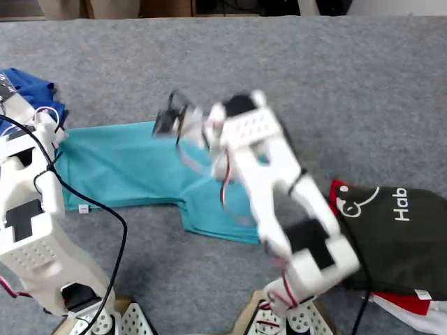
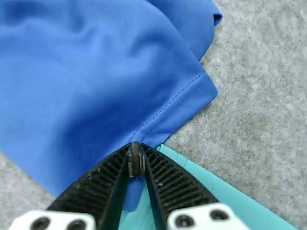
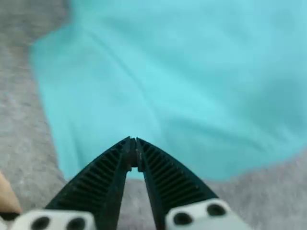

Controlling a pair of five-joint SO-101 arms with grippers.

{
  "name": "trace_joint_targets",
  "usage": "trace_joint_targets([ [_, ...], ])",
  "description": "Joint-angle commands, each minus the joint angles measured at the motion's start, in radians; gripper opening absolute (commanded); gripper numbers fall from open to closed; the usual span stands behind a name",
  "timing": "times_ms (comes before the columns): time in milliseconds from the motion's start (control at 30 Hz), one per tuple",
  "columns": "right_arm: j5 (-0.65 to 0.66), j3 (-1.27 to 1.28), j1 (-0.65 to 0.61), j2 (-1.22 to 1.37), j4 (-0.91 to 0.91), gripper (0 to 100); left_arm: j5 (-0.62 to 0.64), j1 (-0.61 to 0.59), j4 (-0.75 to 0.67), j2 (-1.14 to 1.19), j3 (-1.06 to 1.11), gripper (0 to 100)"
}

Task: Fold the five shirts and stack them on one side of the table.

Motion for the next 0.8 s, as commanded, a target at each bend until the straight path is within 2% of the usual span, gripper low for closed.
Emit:
trace_joint_targets([
  [0, 0.011, 0.361, -0.099, -0.177, -0.15, 1.5, 0.009, 0.011, 0.041, -0.007, -0.072, 2],
  [100, -0.034, 0.51, -0.137, -0.186, -0.235, 7.9, 0.009, 0.008, 0.06, -0.002, -0.089, 2],
  [267, -0.034, 0.587, -0.142, -0.186, -0.281, 16.3, 0.009, 0.009, 0.06, -0.001, -0.091, 2],
  [767, -0.032, 0.61, -0.153, -0.099, -0.353, 16.8, 0.009, 0.009, 0.06, -0.001, -0.092, 2],
])
